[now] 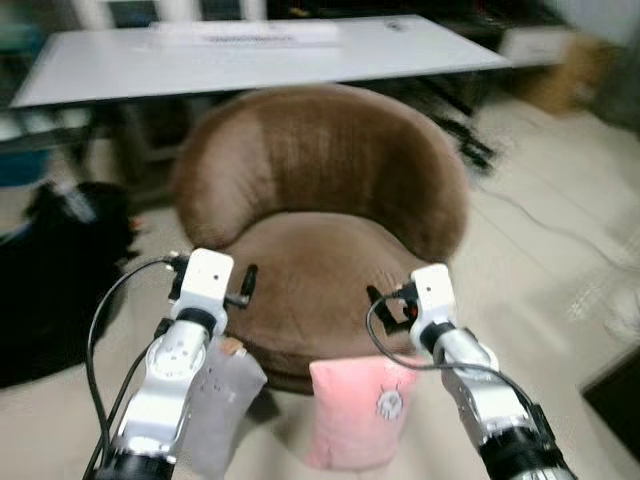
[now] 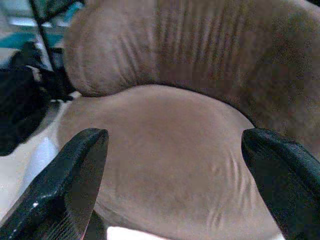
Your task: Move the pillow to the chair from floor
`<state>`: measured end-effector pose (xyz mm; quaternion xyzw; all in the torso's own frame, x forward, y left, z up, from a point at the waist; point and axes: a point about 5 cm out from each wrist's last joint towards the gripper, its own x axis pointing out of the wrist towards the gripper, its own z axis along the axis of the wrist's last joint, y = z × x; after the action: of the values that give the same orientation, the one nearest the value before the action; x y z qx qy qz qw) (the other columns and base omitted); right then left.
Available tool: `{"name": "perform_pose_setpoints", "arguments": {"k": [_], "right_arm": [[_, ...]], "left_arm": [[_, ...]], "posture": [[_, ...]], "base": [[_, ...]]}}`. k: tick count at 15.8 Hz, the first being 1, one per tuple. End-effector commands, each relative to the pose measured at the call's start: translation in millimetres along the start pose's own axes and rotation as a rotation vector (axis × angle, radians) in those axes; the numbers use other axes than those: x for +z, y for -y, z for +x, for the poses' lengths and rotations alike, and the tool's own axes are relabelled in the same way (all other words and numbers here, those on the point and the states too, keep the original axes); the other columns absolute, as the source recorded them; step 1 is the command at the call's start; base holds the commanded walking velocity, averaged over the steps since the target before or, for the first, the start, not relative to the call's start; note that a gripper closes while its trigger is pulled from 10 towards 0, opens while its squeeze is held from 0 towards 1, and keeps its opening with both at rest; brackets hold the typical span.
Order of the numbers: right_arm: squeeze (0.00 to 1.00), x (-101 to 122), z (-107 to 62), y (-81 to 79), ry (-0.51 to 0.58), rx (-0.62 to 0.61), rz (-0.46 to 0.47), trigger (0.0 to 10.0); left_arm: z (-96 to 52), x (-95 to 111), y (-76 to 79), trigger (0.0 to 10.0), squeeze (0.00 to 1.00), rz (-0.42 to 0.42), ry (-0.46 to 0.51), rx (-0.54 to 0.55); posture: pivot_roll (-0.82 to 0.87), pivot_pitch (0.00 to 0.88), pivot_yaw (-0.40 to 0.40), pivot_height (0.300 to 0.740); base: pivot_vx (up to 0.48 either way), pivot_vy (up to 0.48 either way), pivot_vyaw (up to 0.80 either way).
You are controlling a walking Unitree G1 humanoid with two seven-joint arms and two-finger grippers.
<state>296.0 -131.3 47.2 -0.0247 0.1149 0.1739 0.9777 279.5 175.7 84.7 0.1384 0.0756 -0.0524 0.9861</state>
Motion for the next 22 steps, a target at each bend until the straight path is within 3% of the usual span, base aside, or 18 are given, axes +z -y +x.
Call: {"name": "perform_pose_setpoints", "arguments": {"k": [1,5,8,9,13,16,20,22], "right_arm": [[0.00,3,-0.6,6.8,0.005,-0.018,0.002,10.0],[0.00,-4,-5.3,7.9,-0.017,-0.035,0.031,10.0],[0.00,-4,-6.2,8.5,-0.013,-0.028,0.022,10.0],[0.00,-3,-5.9,10.5,-0.017,-0.036,0.027,10.0],[0.00,1,-2.6,11.0,-0.016,-0.030,0.021,10.0],[0.00,1,0.5,9.2,-0.036,-0.020,0.054,10.0],[0.00,4,4.5,9.3,-0.037,-0.032,0.068,10.0],[0.00,4,6.5,9.8,-0.040,-0.040,0.101,10.0]], "left_arm": [[1.3,7,3.7,10.0,0.00,0.000,0.029,-0.003],[-1.3,7,0.0,10.0,0.00,0.030,0.032,0.010],[-1.3,9,-0.7,10.0,0.00,0.007,0.039,0.028],[-0.5,13,3.8,10.0,0.00,-0.071,0.064,-0.004],[3.4,9,-0.4,10.0,0.00,-0.083,0.017,0.035],[7.1,15,-3.0,10.0,0.00,-0.027,0.036,0.039],[10.5,23,-5.7,10.0,0.00,-0.045,0.076,0.020],[11.8,28,-7.0,10.0,0.00,-0.015,0.086,0.006]], "posture": [[0.08,0.000,-0.004,0.740],[0.07,0.000,0.006,0.740],[0.08,0.000,0.000,0.740],[0.09,0.000,-0.007,0.740],[0.09,0.000,-0.012,0.740],[0.09,0.000,-0.020,0.740],[0.10,0.000,-0.023,0.740],[0.11,0.000,-0.030,0.740]], "base": [[0.000,-0.480,0.00],[0.000,-0.480,0.00],[0.000,-0.480,0.00],[0.000,0.000,0.00],[0.000,0.337,0.00],[0.000,0.000,0.00],[0.000,0.000,0.00],[0.141,0.000,0.00]]}}
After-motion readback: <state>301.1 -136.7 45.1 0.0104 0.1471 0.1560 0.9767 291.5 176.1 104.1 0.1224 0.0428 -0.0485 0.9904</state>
